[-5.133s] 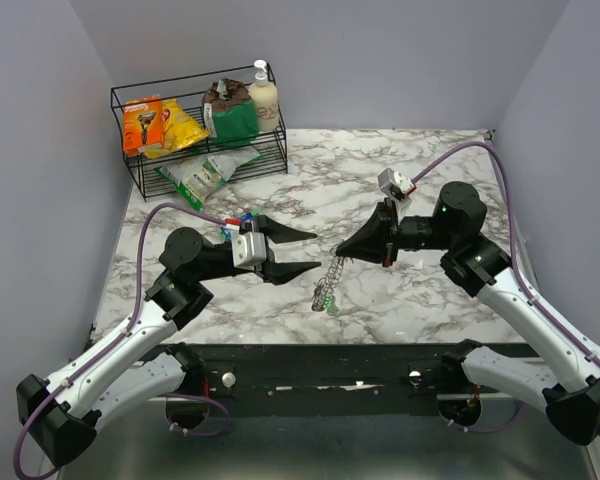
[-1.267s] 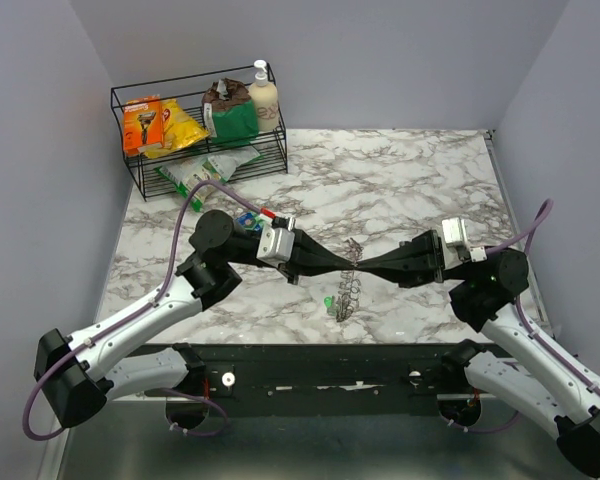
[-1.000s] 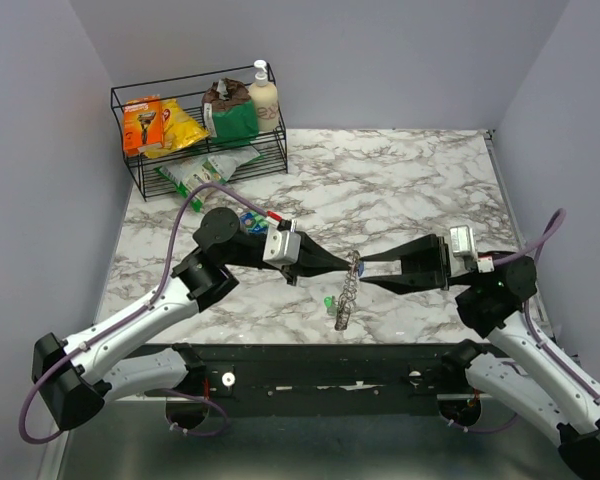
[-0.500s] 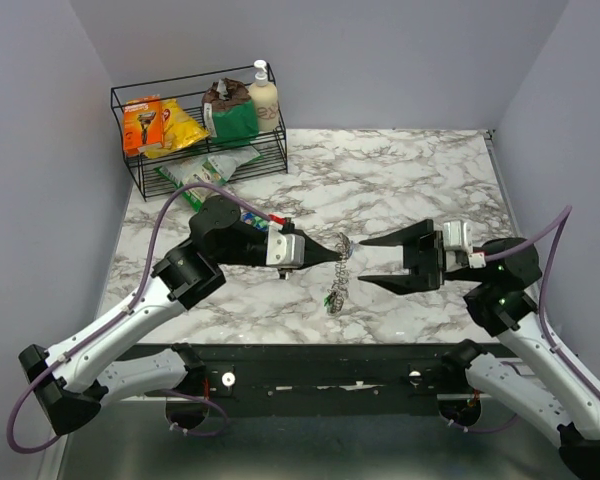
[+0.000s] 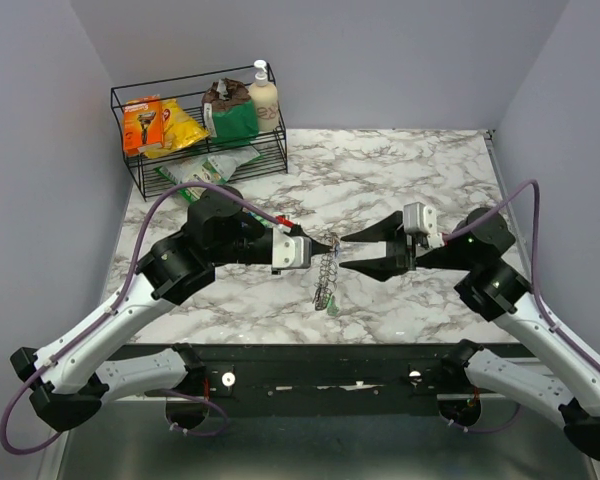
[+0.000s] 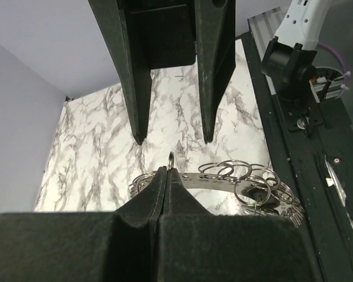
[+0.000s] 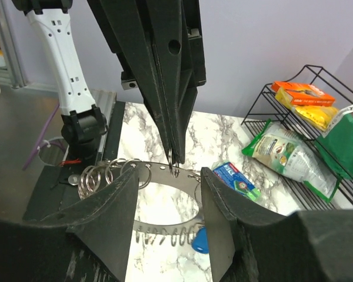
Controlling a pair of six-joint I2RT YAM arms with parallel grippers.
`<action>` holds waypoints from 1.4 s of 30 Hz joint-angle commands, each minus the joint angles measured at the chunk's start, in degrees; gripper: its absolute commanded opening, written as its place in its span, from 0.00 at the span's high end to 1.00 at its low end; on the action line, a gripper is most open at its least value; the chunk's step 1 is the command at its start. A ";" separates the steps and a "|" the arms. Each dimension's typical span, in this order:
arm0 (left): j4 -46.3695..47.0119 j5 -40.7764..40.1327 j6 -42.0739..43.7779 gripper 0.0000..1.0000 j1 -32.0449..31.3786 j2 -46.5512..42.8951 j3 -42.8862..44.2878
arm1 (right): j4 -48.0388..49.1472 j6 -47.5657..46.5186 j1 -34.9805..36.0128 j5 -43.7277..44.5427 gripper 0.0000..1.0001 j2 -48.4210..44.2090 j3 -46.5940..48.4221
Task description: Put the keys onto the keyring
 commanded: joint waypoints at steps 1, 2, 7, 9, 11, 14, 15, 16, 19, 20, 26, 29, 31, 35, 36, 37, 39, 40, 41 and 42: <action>-4.78 -4.40 3.87 1.00 -0.78 0.65 3.06 | -3.06 -2.16 3.15 5.90 0.47 2.72 2.65; -5.14 -4.75 3.87 1.00 -0.78 0.82 3.32 | -2.89 -1.90 4.03 6.69 0.48 3.16 3.18; -8.30 -6.69 4.49 1.00 -1.13 1.88 5.52 | -2.88 -1.90 5.62 10.39 0.53 5.70 4.68; -8.13 -6.69 4.84 1.00 -1.22 1.53 5.26 | -3.50 -2.25 5.97 10.91 0.56 6.23 5.20; -7.95 -6.77 4.93 1.00 -1.31 1.35 5.09 | -4.20 -2.78 6.14 11.00 0.66 7.03 5.64; -7.78 -6.95 4.93 1.00 -1.31 1.18 4.73 | -4.64 -3.30 6.14 11.09 0.72 7.12 5.91; -7.78 -7.04 4.93 1.00 -1.31 1.17 4.65 | -6.30 -3.31 6.14 11.09 0.72 7.11 5.82; -7.86 -7.04 4.84 1.00 -1.31 1.00 4.56 | -6.40 -3.48 6.14 10.92 0.71 6.85 5.39; -7.87 -7.30 5.02 1.00 -1.31 1.00 4.38 | -6.49 -3.74 6.14 10.74 0.66 5.89 4.68; -7.87 -7.39 5.10 1.00 -1.31 0.91 4.38 | -6.58 -3.83 6.06 10.57 0.65 5.62 4.33; -7.69 -7.13 5.10 1.00 -1.39 0.82 4.38 | -7.10 -4.54 6.14 11.62 0.64 4.57 3.18; -7.60 -6.69 4.93 1.00 -1.39 0.91 4.38 | -7.28 -4.71 6.14 11.01 0.64 4.74 2.92; -7.43 -6.43 4.84 1.00 -1.39 0.91 4.38 | -7.45 -4.98 6.15 10.74 0.64 5.00 2.83; -7.08 -5.99 4.58 1.00 -1.48 0.82 4.21 | -8.69 -5.59 6.14 10.56 0.64 6.06 3.18; -6.99 -5.90 4.58 1.00 -1.48 0.74 4.03 | -8.95 -5.59 6.14 10.48 0.64 6.23 3.36; -6.99 -5.90 4.58 1.00 -1.57 0.65 4.03 | -8.95 -5.59 6.14 10.39 0.64 6.41 3.36; -6.90 -5.98 4.49 1.00 -1.57 0.65 3.86 | -8.86 -5.59 6.14 10.39 0.67 6.50 3.45; -6.90 -5.98 4.49 1.00 -1.57 0.56 3.77 | -8.95 -5.59 6.14 10.56 0.70 6.59 3.45; -6.90 -6.07 4.49 1.00 -1.57 0.47 3.77 | -9.04 -5.68 6.14 10.56 0.80 6.59 3.45; -6.81 -5.99 4.49 1.00 -1.57 0.30 3.68 | -9.04 -5.68 6.14 10.65 0.84 6.67 3.45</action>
